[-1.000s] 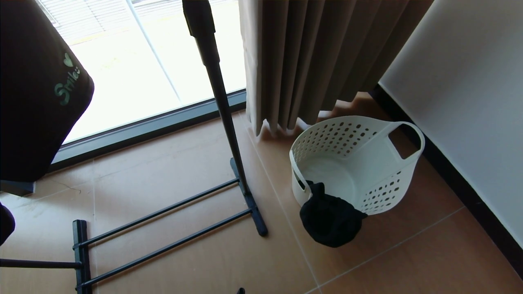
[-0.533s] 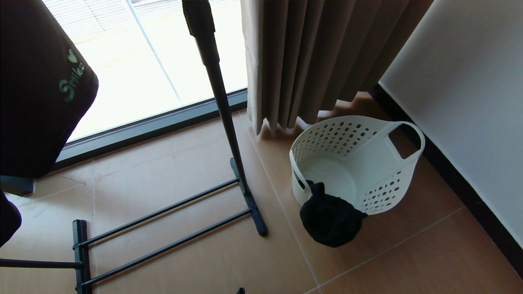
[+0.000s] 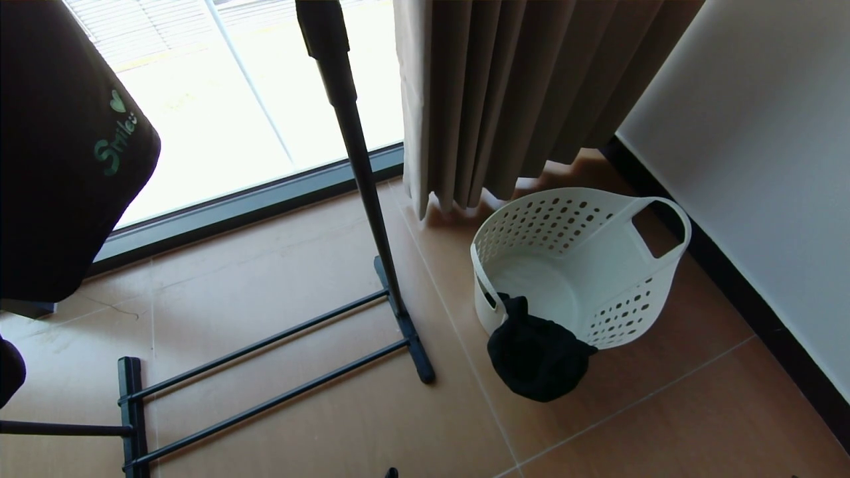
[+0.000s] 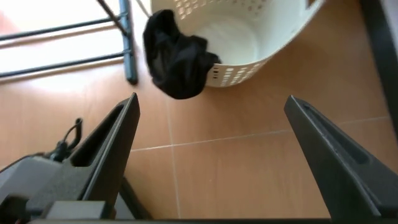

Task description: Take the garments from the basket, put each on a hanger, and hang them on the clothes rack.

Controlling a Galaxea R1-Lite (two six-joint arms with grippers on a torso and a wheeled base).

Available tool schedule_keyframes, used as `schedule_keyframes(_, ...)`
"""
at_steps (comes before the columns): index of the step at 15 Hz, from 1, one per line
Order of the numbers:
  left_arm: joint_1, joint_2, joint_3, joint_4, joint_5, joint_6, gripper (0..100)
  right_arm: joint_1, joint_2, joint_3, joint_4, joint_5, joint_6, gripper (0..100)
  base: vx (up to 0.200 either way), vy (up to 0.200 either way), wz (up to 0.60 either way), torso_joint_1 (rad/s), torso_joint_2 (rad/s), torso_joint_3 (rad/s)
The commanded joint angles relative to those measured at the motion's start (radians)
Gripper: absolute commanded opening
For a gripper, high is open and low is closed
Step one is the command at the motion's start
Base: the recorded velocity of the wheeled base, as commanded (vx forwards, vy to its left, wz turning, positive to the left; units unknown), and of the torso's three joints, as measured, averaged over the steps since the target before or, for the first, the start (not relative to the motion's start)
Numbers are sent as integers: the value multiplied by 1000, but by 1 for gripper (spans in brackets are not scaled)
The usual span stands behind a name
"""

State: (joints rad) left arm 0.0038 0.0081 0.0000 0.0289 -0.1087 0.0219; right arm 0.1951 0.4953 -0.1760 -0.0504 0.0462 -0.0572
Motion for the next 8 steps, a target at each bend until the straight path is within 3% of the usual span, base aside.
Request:
schedule_keyframes(1, 1, 0, 0, -1, 0, 0, 100, 70, 215, -94, -2, -2, -33, 100, 0, 0, 0, 0, 0, 0)
schedule_keyframes(2, 1, 0, 0, -1, 0, 0, 100, 70, 215, -94, -2, -2, -33, 100, 0, 0, 0, 0, 0, 0)
schedule_keyframes(3, 1, 0, 0, -1, 0, 0, 100, 73, 316, -128, -19, 3, -128, 100, 0, 0, 0, 0, 0, 0)
schedule_keyframes(4, 1, 0, 0, -1, 0, 0, 100, 73, 353, -129, -35, 3, -148, 100, 0, 0, 0, 0, 0, 0)
schedule_keyframes(8, 1, 0, 0, -1, 0, 0, 100, 73, 631, -140, -253, -5, -199, 100, 0, 0, 0, 0, 0, 0)
